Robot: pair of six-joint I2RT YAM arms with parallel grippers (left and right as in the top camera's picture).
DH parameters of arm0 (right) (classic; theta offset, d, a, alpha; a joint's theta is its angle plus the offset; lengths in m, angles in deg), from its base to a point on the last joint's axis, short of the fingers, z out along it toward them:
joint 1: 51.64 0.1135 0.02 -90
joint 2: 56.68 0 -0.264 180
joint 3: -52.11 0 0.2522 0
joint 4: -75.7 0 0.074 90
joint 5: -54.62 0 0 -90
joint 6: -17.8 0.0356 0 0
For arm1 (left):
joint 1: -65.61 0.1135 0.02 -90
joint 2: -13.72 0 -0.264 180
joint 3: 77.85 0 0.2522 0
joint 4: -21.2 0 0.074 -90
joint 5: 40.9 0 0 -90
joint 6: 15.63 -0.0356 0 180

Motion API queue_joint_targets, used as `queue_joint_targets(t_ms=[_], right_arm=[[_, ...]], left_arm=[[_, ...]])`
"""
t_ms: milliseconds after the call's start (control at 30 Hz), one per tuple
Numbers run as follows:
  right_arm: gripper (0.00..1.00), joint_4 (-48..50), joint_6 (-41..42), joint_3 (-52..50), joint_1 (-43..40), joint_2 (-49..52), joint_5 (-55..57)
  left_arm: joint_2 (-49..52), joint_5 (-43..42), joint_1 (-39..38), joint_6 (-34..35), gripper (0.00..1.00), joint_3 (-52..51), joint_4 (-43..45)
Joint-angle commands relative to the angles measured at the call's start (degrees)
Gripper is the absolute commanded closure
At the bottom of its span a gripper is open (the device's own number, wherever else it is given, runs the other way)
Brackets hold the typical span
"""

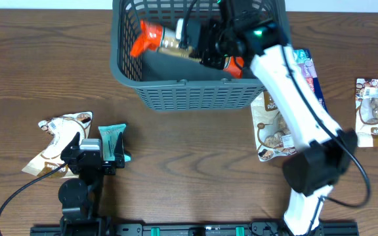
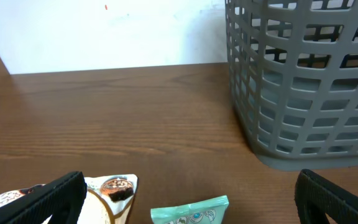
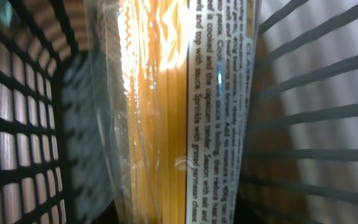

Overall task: Pack container
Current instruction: 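Release the spaghetti pack into the basket and withdraw right gripper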

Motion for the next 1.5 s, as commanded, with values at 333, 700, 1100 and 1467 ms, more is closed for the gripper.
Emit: queue_joint_targets(t_ms=[333, 700, 1100, 1467], right_arm=[[0.01, 0.5, 7.6, 2.5, -1.7, -4.0, -0.5], [0.01, 1.8, 26.2, 2.5, -11.7, -18.5, 9.9], [0.01, -12.9, 41.0, 0.9, -36.6, -22.3, 3.8], [0.01, -14.0, 39.1, -19.8, -36.2, -26.6, 2.9]], left_arm=[[0.2, -1.4, -0.2, 0.5, 0.01, -0.9, -1.9], [0.2, -1.4, -0.2, 0.5, 0.01, -0.9, -1.9], [0.2, -1.4, -0.2, 0.5, 0.01, -0.9, -1.9], [0.2, -1.4, -0.2, 0.5, 0.01, -0.9, -1.9]])
